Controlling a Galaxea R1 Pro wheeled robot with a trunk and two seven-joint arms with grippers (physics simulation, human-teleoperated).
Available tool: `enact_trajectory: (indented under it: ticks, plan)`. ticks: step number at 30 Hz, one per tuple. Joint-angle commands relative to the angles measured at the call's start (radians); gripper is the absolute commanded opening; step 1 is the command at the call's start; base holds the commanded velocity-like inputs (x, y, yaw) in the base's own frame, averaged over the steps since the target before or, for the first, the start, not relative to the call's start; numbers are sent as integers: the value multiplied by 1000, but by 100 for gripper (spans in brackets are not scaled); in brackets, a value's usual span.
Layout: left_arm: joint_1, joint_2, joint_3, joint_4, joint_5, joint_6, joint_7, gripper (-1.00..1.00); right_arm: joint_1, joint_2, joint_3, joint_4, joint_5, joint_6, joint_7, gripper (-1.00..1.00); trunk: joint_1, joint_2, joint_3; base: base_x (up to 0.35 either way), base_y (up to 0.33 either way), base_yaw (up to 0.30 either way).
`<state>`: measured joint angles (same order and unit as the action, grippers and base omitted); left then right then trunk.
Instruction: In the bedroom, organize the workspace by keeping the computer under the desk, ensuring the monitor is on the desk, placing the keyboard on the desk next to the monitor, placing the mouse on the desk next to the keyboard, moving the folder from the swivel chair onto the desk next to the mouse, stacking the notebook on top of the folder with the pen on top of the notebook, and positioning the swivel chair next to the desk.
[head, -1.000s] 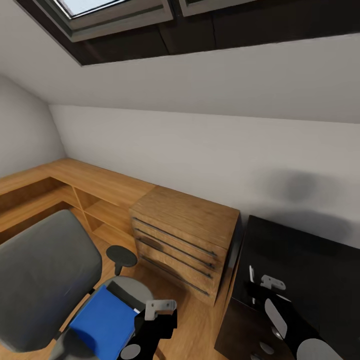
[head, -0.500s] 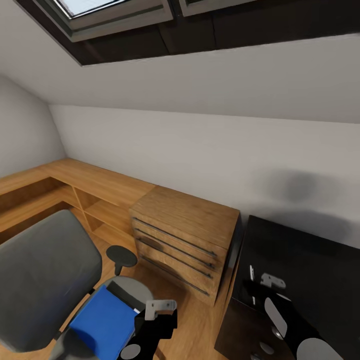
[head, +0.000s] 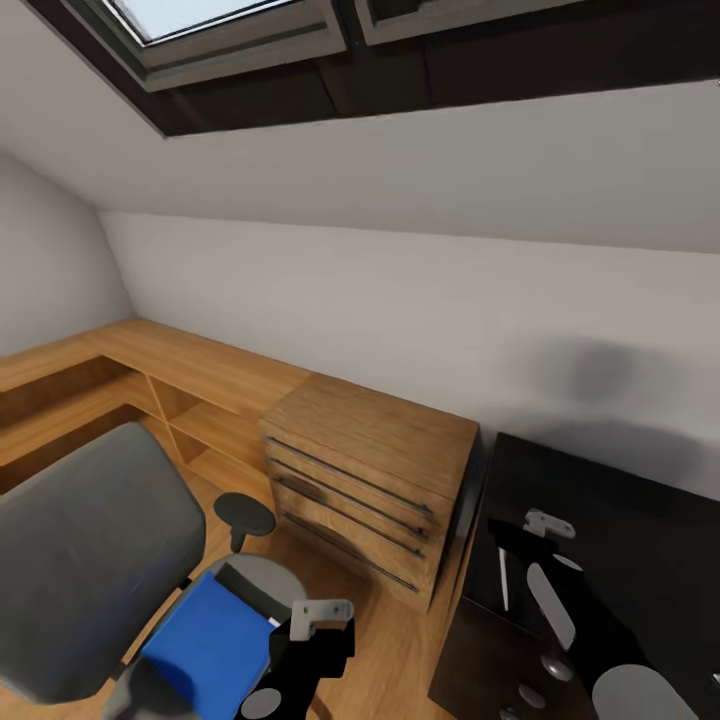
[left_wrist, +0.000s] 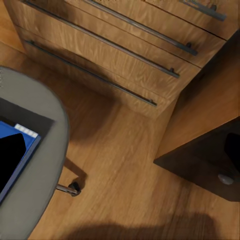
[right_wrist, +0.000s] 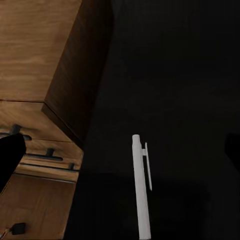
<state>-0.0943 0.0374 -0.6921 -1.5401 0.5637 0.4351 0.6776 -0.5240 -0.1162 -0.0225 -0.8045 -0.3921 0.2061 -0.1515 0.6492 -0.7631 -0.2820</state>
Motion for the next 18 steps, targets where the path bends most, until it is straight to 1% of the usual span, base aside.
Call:
enact_trajectory:
  ticks: [1, 4, 6, 7, 9, 12, 13, 16, 18]
  plan:
    - [-2, 1, -2, -2, 7, 2, 9, 100, 0, 0, 1, -10, -10, 9, -6, 100, -4, 6, 2, 0, 0, 0]
    - [-2, 1, -1, -2, 9, 2, 8, 100, 7, 8, 1, -46, -9, 30, -15, 100, -15, 27, 11, 0, 0, 0]
    - [-1, 1, 1, -2, 11, 2, 8, 100, 10, 28, 1, -60, -8, 33, -55, 100, -15, 27, 11, 0, 0, 58]
    - [-1, 1, 1, -2, 12, 2, 8, 100, 10, 33, 1, -62, -8, 33, -67, 100, -15, 27, 11, 0, 0, 134]
    - [-2, 2, 4, -2, 12, 2, 8, 100, 12, 51, 1, -68, -7, 32, -110, 100, -15, 27, 11, 0, 0, 203]
    - [-2, 2, 6, -2, 13, 2, 8, 100, 15, 71, 2, -70, -5, 31, -136, 100, -15, 27, 11, 0, 0, 247]
    - [-1, 2, 6, -1, 13, 2, 8, 100, 17, 89, 11, -71, 17, 30, -145, 100, -15, 27, 11, 0, 0, 274]
    - [-2, 2, 6, 0, 13, 2, 8, 100, 17, 103, 24, -70, 48, 30, -147, 100, -15, 27, 11, 0, 0, 271]
    - [-2, 2, 7, 0, 13, 2, 10, 100, 21, 116, 32, -70, 69, 30, -148, 100, -15, 27, 11, 0, 0, 148]
